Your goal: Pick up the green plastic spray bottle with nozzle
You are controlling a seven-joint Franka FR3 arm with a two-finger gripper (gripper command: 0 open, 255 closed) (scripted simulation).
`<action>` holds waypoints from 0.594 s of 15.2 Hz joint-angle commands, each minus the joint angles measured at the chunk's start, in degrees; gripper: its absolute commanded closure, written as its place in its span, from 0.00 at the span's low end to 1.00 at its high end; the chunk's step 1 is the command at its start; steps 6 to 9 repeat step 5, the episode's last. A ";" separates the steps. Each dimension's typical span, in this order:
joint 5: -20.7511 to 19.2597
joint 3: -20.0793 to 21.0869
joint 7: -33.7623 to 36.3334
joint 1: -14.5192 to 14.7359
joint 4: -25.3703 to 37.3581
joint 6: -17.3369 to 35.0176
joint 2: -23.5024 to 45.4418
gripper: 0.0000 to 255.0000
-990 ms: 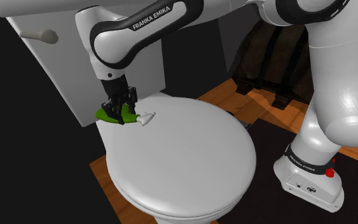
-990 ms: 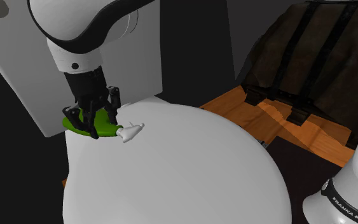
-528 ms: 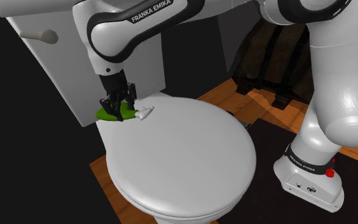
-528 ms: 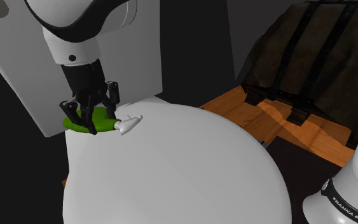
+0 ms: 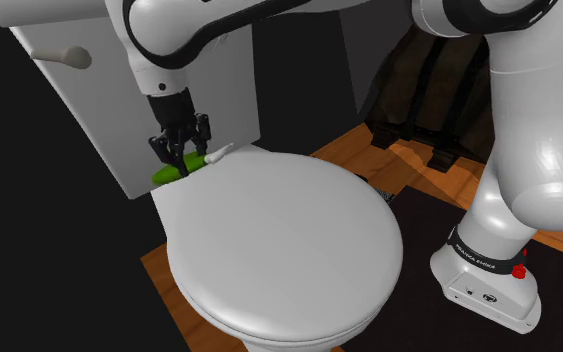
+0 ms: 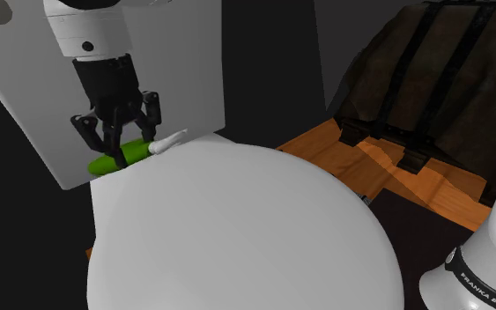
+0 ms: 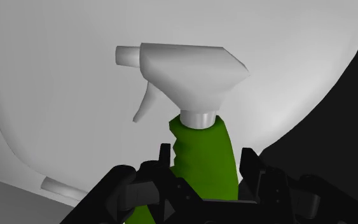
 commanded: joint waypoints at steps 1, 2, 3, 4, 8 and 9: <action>0.08 0.07 0.00 0.07 1.20 -1.40 -0.21 1.00; 0.11 0.09 0.00 0.11 1.92 -2.15 -0.25 1.00; 0.12 0.11 0.01 0.16 2.66 -2.91 -0.27 1.00; 0.13 0.12 0.01 0.17 2.75 -3.02 -0.29 1.00; 0.13 0.12 0.01 0.17 2.76 -3.03 -0.28 1.00; 0.13 0.12 0.01 0.17 2.76 -3.03 -0.28 1.00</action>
